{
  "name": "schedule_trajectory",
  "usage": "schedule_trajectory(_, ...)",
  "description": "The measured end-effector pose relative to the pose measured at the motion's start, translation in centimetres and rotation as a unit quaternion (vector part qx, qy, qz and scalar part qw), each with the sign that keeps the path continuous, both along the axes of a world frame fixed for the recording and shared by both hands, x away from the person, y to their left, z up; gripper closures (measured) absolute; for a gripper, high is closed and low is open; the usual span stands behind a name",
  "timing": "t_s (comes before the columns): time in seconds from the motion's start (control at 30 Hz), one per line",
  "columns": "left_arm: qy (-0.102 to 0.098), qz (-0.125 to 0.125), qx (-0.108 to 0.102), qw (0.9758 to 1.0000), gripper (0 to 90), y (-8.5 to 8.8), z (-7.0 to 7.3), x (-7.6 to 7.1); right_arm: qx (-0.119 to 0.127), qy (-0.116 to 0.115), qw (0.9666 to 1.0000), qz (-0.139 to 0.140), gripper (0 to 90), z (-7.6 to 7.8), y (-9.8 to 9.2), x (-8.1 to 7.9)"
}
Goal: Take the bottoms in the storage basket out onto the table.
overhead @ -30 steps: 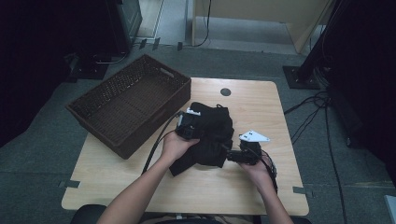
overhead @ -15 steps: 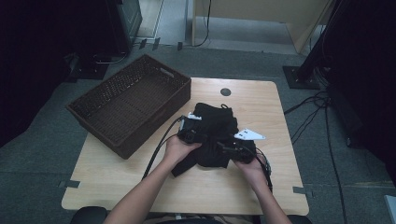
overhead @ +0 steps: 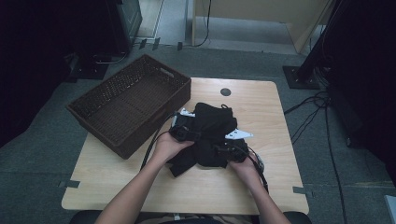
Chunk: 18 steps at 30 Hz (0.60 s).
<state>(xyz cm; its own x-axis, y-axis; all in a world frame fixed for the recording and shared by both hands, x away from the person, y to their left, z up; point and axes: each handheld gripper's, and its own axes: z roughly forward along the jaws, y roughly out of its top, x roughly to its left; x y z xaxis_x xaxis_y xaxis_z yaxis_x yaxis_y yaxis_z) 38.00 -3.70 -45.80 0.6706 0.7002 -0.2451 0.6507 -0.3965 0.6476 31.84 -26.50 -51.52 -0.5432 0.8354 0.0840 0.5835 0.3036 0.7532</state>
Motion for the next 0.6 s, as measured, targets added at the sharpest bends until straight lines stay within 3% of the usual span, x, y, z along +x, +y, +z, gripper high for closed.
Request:
schedule_trajectory(0.13, -0.015, -0.014, 0.018, 0.9996, 38.7, 0.8, 1.1, -0.3, -0.003, -0.003, 1.0, 0.003, 43.1, -0.1, 0.1, -0.1)
schedule_trajectory(0.27, -0.019, -0.012, 0.004, 0.9997, 39.3, 1.8, 2.8, -0.5, -0.003, -0.006, 1.0, 0.004, 42.3, -0.2, 0.1, -0.1)
schedule_trajectory(0.4, -0.025, -0.004, 0.012, 0.9996, 40.0, 3.1, 3.9, -0.3, -0.004, -0.009, 0.9999, 0.006, 41.7, -0.2, 0.1, -0.2)
schedule_trajectory(0.53, -0.016, 0.01, 0.009, 0.9998, 40.0, 4.3, 4.8, -0.1, -0.001, -0.009, 0.9999, 0.005, 41.0, -0.3, 0.1, -0.2)
schedule_trajectory(0.6, -0.021, 0.005, 0.011, 0.9997, 40.2, 4.7, 5.5, -0.3, 0.002, -0.01, 0.9999, 0.003, 40.7, -0.3, 0.1, -0.3)
